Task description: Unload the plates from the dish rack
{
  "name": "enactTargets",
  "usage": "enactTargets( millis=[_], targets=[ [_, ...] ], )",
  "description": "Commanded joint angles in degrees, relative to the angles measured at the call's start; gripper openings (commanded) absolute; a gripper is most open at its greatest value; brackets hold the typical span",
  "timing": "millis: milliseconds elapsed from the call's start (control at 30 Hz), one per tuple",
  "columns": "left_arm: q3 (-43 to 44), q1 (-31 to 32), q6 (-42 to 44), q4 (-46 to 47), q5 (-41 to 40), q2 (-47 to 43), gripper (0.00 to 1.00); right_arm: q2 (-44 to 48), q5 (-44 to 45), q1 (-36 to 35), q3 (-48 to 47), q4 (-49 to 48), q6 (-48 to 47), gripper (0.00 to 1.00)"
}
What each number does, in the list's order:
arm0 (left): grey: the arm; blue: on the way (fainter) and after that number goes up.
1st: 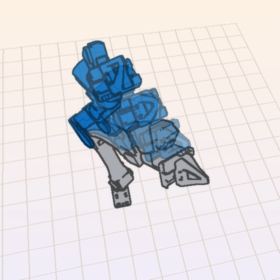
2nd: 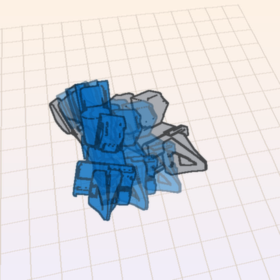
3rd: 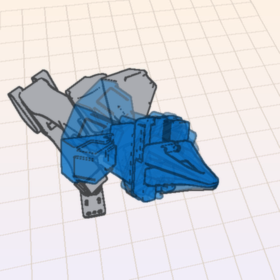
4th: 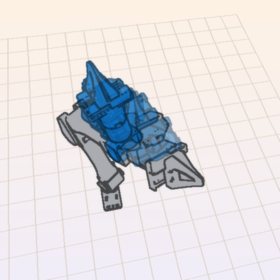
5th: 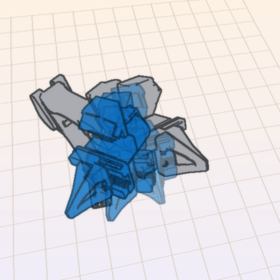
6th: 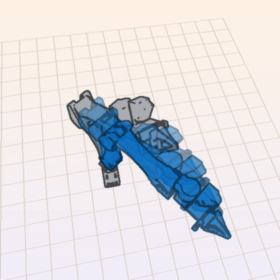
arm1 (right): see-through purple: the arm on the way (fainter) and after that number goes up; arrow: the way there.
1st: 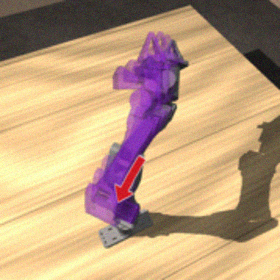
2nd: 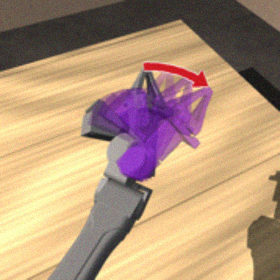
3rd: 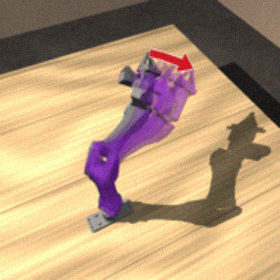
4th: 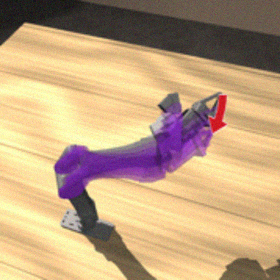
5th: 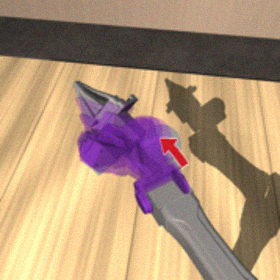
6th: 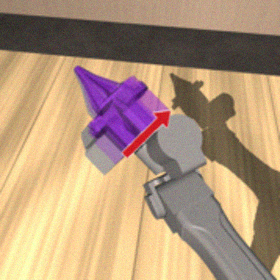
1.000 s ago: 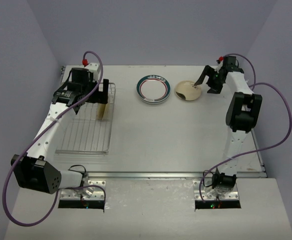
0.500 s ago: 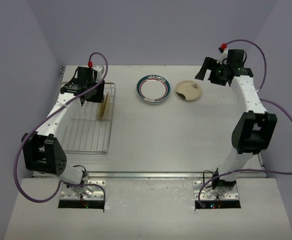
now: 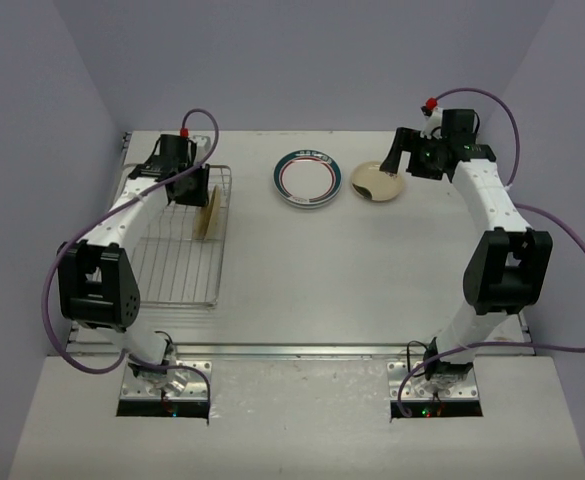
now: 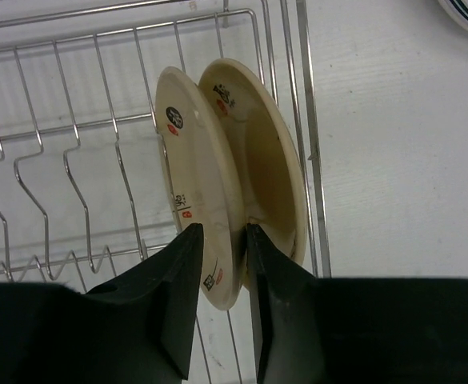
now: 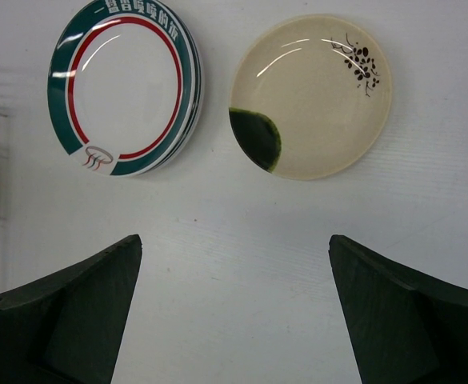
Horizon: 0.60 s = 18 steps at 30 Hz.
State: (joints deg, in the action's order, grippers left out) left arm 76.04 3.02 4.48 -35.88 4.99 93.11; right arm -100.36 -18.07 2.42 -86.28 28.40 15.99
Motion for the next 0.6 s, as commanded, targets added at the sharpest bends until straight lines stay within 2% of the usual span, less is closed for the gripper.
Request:
enactTargets(
  millis=[0, 233, 567],
  targets=[
    [3.1, -3.8, -0.8, 0.3, 6.9, 1.8, 0.18, 2.7, -0.4, -0.1, -0.5, -1.9, -0.8, 0.99],
    [5.3, -9.8, -2.2, -2.3, 16.0, 4.2, 0.0, 2.6, -1.0, -0.1, -0.6, -1.4, -0.3, 0.99],
    [13.7, -10.7, -2.8, -6.5, 21.1, 0.8, 0.0, 2.4, -2.8, -0.2, -2.9, 0.2, 1.6, 0.99]
  ],
)
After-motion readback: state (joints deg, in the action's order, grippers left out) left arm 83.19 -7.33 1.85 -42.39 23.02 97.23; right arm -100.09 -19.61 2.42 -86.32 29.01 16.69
